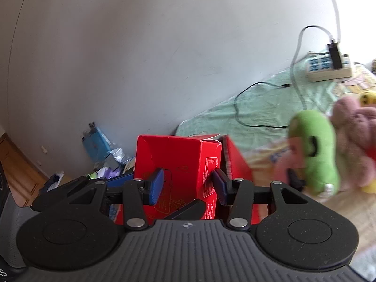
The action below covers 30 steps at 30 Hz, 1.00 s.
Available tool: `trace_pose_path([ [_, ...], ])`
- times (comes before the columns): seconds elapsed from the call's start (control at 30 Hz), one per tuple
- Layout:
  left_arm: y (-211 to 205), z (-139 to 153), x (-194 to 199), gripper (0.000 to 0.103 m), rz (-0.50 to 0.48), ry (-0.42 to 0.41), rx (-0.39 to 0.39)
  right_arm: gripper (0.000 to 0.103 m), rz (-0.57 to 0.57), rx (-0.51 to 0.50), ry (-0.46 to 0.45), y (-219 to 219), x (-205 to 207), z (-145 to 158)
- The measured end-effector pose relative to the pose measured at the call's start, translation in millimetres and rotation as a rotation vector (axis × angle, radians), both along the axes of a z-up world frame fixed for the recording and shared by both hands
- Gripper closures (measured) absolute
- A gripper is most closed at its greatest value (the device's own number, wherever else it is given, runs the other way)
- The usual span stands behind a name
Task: Organize objects
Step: 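Carry the red gift box over the red box with the right gripper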
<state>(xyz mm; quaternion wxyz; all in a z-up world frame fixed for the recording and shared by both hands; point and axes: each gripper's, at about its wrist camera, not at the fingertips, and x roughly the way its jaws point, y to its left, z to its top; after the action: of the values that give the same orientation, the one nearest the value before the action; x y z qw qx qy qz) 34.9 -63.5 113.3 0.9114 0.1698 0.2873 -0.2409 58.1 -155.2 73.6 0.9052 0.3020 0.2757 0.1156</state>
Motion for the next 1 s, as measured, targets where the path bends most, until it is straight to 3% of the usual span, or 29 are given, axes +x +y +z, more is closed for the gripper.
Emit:
trace_pose_path([
  [0.2, 48, -4, 26, 0.018, 0.130, 0.026, 0.001, 0.054, 0.112, 0.000, 0.024, 46, 42, -11],
  [0.43, 95, -22, 61, 0.018, 0.247, 0.118, -0.020, 0.054, 0.204, 0.029, 0.107, 88, 77, -33],
  [0.67, 125, -34, 87, 0.018, 0.301, 0.184, -0.060, 0.054, 0.243, 0.052, 0.188, 108, 107, -51],
  [1.0, 152, -68, 129, 0.018, 0.334, 0.310, -0.117, 0.057, 0.244, -0.021, 0.283, 125, 138, -77],
])
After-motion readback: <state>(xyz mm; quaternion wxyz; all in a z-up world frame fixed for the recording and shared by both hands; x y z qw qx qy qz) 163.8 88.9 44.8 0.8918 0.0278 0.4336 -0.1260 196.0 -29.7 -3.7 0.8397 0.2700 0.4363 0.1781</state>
